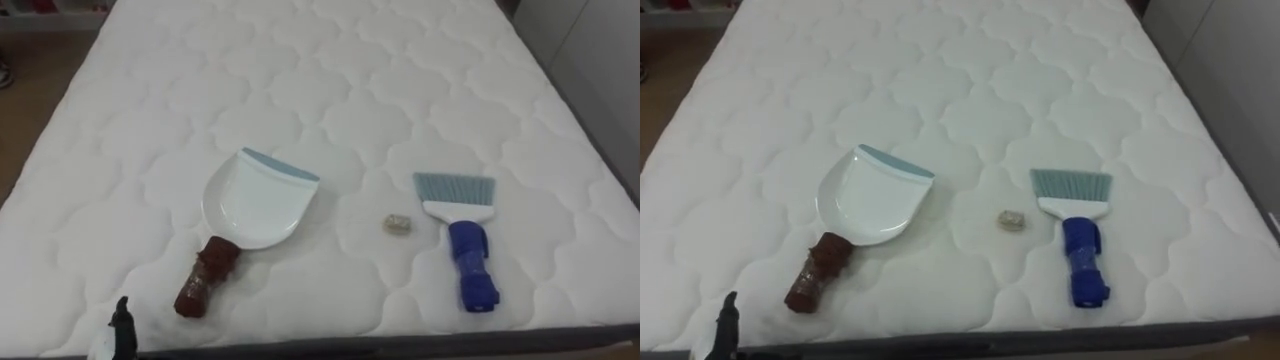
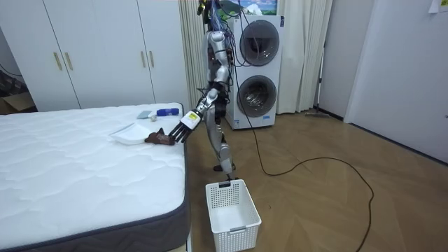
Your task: Clean bed
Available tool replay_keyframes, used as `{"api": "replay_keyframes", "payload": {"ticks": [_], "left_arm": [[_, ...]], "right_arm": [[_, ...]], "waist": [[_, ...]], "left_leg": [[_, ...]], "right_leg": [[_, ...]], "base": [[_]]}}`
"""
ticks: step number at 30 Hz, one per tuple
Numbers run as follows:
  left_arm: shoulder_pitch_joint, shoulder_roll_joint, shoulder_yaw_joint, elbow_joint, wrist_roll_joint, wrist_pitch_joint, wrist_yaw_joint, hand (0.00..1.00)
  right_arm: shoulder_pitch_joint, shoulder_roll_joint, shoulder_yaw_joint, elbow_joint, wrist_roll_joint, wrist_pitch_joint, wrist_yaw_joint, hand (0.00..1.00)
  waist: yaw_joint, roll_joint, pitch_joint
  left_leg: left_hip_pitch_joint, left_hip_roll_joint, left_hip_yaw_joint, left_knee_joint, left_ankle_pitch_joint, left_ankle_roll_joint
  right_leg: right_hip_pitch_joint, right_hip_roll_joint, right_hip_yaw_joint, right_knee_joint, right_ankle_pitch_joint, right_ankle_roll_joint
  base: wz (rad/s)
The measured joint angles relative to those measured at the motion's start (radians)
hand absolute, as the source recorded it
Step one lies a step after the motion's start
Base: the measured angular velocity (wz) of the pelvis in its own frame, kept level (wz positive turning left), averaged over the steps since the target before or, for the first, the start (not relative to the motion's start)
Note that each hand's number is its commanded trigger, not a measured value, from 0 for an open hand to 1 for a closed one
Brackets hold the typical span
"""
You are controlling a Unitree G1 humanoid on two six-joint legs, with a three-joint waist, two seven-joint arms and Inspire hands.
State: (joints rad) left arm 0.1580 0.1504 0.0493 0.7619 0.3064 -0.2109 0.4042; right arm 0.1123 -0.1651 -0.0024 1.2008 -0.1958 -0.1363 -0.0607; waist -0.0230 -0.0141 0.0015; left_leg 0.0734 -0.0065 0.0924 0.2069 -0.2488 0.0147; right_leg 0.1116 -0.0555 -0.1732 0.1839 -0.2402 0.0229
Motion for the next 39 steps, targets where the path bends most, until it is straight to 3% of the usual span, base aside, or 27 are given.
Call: {"api": "replay_keyframes", "payload": {"ticks": [13, 22, 26, 31, 35, 39], "left_arm": [[-0.041, 0.025, -0.109, -0.164, 0.0, -0.013, -0.002, 0.0], [-0.06, 0.025, -0.176, -0.152, 0.0, 0.008, -0.026, 0.0], [-0.08, 0.024, -0.181, -0.117, 0.001, 0.016, -0.048, 0.0], [-0.095, 0.024, -0.182, -0.106, 0.001, 0.026, -0.066, 0.0], [-0.153, 0.024, -0.188, -0.048, 0.0, 0.029, -0.069, 0.0], [-0.209, 0.024, -0.189, 0.0, -0.021, 0.028, -0.066, 0.0]], "right_arm": [[-0.003, -0.002, 0.001, 0.013, 0.084, -0.015, 0.022, 0.0], [-0.003, -0.008, 0.004, 0.007, 0.158, -0.004, 0.047, 0.0], [-0.004, -0.021, 0.013, 0.005, 0.161, 0.004, 0.039, 0.0], [-0.017, -0.025, 0.02, 0.013, 0.157, 0.006, 0.028, 0.0], [-0.023, -0.026, 0.02, 0.023, 0.156, 0.006, 0.025, 0.0], [-0.024, -0.028, 0.022, 0.023, 0.155, 0.006, 0.006, 0.0]], "waist": [[-0.035, 0.01, -0.0005], [-0.067, 0.024, 0.0005], [-0.068, 0.038, -0.0023], [-0.082, 0.041, -0.0008], [-0.091, 0.039, 0.0069], [-0.089, 0.038, 0.0083]], "left_leg": [[0.006, -0.003, -0.012, 0.0, 0.001, 0.001], [-0.025, -0.004, -0.01, 0.015, 0.001, 0.001], [-0.045, -0.003, -0.009, 0.016, 0.001, 0.001], [-0.056, -0.004, -0.011, 0.016, 0.002, 0.001], [-0.071, -0.006, -0.026, 0.019, 0.003, 0.001], [-0.11, -0.01, -0.03, 0.016, 0.018, 0.003]], "right_leg": [[0.016, -0.002, -0.009, 0.0, 0.0, 0.0], [0.006, -0.005, -0.029, -0.004, 0.0, 0.001], [-0.016, -0.005, -0.031, -0.001, 0.001, 0.001], [-0.027, -0.006, -0.034, 0.0, 0.001, 0.001], [-0.036, -0.007, -0.05, -0.001, 0.001, 0.001], [-0.075, -0.011, -0.056, 0.003, 0.003, 0.0]], "base": [[0.02], [0.05], [0.02], [0.01], [0.1], [0.05]]}}
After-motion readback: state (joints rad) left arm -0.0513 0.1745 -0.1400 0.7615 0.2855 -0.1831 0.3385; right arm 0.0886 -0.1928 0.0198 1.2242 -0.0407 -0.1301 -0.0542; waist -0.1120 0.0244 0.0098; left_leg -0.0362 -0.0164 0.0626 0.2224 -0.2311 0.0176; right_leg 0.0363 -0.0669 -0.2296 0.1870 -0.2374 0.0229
